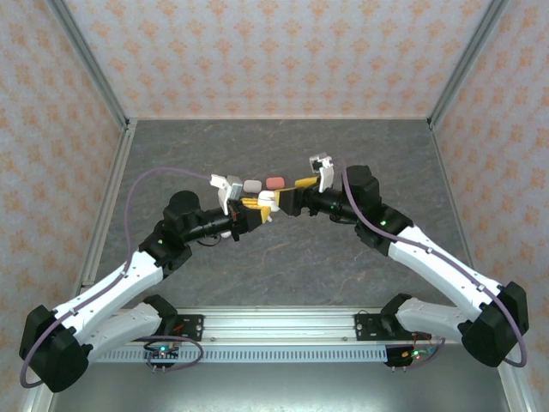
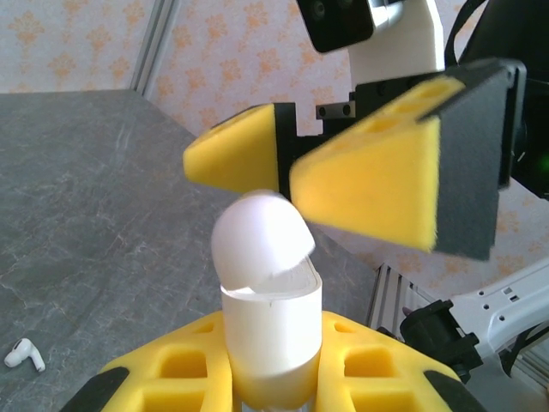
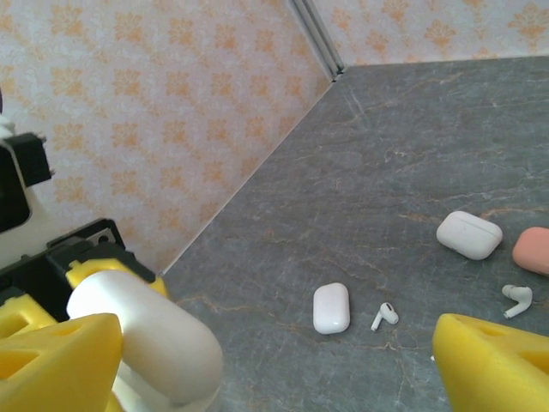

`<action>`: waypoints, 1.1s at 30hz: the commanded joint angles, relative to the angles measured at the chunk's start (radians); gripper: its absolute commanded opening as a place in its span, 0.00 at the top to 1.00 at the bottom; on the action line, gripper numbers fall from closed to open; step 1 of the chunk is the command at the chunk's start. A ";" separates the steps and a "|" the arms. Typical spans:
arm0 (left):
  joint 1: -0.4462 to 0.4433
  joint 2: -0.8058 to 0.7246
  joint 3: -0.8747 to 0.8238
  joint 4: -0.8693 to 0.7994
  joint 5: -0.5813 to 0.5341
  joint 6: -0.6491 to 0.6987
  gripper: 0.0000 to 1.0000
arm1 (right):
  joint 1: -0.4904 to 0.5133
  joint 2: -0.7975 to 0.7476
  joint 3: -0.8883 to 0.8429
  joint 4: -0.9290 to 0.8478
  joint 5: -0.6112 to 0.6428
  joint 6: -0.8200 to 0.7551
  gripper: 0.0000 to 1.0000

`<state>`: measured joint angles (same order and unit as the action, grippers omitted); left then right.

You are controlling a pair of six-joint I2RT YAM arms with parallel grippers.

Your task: Insert wireless bluetooth earbuds into charging case

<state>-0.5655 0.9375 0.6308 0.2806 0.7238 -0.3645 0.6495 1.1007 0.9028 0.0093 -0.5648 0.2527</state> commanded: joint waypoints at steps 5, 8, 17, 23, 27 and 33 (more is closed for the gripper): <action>-0.014 -0.040 -0.002 0.065 0.034 0.033 1.00 | -0.029 0.037 0.044 0.007 0.006 0.044 0.08; -0.016 -0.042 -0.003 0.062 0.032 0.037 1.00 | -0.030 0.040 0.048 0.010 -0.007 0.050 0.08; -0.016 -0.059 -0.006 -0.022 0.000 0.086 1.00 | -0.049 -0.055 0.042 -0.010 0.005 0.059 0.07; -0.016 -0.088 -0.012 -0.107 -0.033 0.123 1.00 | -0.051 -0.087 0.051 -0.135 0.072 0.026 0.08; -0.016 -0.118 -0.019 -0.142 -0.030 0.127 1.00 | -0.051 -0.057 0.063 -0.237 0.144 0.023 0.15; -0.016 -0.191 -0.043 -0.128 -0.012 0.131 1.00 | -0.050 0.096 0.120 -0.345 0.169 0.030 0.38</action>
<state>-0.5762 0.7837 0.5999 0.1471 0.7048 -0.2592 0.6029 1.1332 0.9752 -0.2424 -0.4362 0.2871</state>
